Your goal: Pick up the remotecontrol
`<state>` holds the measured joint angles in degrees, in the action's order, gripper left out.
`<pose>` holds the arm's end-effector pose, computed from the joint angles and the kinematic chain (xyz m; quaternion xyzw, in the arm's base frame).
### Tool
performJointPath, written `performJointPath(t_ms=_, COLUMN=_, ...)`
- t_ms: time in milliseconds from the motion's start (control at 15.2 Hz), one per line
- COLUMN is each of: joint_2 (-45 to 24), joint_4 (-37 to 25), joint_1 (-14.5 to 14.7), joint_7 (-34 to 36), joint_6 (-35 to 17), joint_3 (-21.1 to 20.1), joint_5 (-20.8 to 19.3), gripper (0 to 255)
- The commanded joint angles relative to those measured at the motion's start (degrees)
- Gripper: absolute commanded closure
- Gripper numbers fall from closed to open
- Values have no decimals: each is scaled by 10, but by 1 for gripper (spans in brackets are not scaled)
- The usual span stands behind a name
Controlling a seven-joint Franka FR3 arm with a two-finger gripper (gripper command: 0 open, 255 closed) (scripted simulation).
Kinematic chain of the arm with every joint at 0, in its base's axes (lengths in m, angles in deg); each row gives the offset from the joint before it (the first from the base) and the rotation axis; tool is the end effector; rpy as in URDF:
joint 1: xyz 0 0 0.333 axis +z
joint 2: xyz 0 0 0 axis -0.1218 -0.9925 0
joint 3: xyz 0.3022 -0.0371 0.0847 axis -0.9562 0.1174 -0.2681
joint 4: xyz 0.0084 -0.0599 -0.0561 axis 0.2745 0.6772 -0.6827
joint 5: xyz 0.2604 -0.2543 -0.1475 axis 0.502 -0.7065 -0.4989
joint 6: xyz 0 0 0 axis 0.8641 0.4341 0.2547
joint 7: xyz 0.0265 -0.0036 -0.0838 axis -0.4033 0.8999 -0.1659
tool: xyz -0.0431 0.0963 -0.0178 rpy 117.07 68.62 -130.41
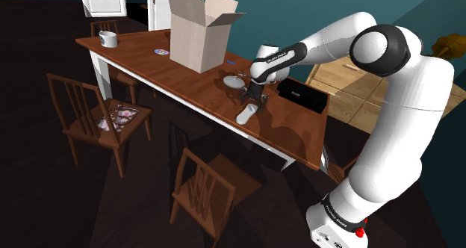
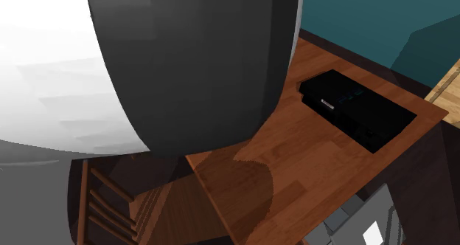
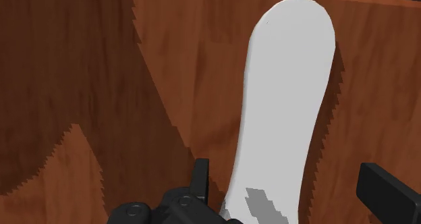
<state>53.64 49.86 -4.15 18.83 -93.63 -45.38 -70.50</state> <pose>0.5941 -0.1148 0.2765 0.8530 -0.5218 -0.0027 0.0097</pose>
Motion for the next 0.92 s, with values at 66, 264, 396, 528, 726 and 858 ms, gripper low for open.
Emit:
performJointPath(t_ms=66, joint_2=-23, joint_4=-7, joint_1=1, joint_7=7, joint_6=-18, joint_3=2, joint_5=0, gripper=0)
performJointPath(t_ms=264, joint_2=-39, joint_4=-5, joint_1=1, joint_7=7, joint_6=-36, joint_3=2, joint_5=-1, gripper=0)
performJointPath(t_ms=396, joint_2=-48, joint_4=-4, joint_1=1, joint_7=8, joint_6=-45, joint_3=2, joint_5=-1, gripper=0)
performJointPath(t_ms=528, joint_2=-48, joint_4=-4, joint_1=1, joint_7=7, joint_6=-45, joint_3=2, joint_5=-1, gripper=255)
performJointPath(t_ms=726, joint_2=-48, joint_4=-5, joint_1=1, joint_7=8, joint_6=-45, joint_3=2, joint_5=-1, gripper=255)
performJointPath(t_ms=858, joint_2=-48, joint_4=-5, joint_1=1, joint_7=8, joint_6=-45, joint_3=2, joint_5=-1, gripper=255)
